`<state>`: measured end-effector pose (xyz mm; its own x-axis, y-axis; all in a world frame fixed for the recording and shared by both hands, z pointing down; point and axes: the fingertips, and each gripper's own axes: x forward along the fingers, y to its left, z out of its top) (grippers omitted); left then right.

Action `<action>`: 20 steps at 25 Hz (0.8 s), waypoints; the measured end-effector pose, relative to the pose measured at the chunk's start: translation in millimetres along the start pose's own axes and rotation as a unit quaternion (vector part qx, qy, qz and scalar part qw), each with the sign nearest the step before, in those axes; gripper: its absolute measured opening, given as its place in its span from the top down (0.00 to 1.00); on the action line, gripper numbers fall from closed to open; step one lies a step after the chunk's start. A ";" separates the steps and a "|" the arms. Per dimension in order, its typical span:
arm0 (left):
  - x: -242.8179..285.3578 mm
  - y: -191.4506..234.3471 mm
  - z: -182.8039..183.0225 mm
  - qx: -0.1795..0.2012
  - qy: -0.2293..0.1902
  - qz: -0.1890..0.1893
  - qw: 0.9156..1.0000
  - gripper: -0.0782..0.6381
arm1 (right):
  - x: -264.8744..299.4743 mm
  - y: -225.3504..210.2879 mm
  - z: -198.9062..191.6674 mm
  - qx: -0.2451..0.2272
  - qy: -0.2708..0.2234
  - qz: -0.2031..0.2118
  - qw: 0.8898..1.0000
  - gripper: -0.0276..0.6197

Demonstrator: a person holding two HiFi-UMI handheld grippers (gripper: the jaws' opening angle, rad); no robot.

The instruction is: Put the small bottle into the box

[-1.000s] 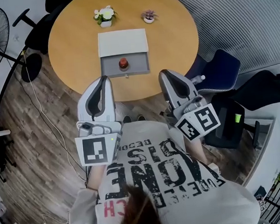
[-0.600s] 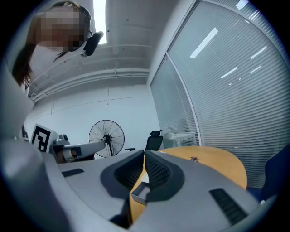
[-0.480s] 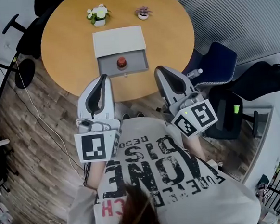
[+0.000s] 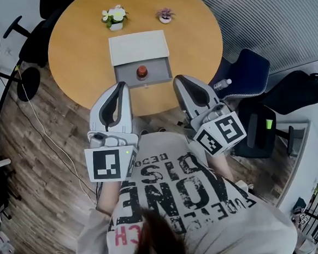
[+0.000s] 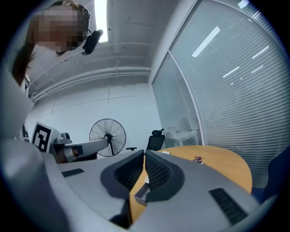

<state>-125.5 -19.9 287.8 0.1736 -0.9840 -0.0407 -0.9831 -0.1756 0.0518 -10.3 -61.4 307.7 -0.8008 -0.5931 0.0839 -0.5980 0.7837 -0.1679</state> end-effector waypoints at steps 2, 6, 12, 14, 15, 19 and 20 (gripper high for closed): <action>1.7 2.1 -0.1 0.001 0.000 -0.001 1.000 0.88 | 2.5 0.4 -1.2 -0.001 0.002 0.000 1.000 0.93; 2.7 4.1 0.7 -0.001 -0.001 -0.001 1.000 0.88 | 5.8 2.9 -1.0 -0.002 0.002 0.003 1.000 0.93; 3.5 5.7 -2.1 -0.002 0.002 -0.001 1.000 0.88 | 8.5 2.2 -1.3 -0.002 0.002 0.002 1.000 0.93; 3.0 6.6 -2.9 -0.003 0.002 0.000 1.000 0.88 | 8.8 1.6 -1.5 -0.001 0.001 0.000 1.000 0.93; 2.8 7.2 -2.8 -0.003 0.002 0.000 1.000 0.88 | 9.0 1.6 -1.7 -0.001 0.001 0.000 1.000 0.93; 3.2 9.6 -1.9 -0.002 0.001 0.002 1.000 0.88 | 11.2 2.4 -2.9 0.001 0.002 0.000 1.000 0.93; 3.2 10.0 -2.0 -0.003 0.001 0.002 1.000 0.88 | 11.8 2.8 -3.2 0.001 0.003 0.000 1.000 0.93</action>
<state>-134.6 -24.8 290.3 0.1693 -0.9849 -0.0375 -0.9836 -0.1712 0.0570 -21.5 -65.6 311.3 -0.8015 -0.5913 0.0890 -0.5972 0.7838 -0.1706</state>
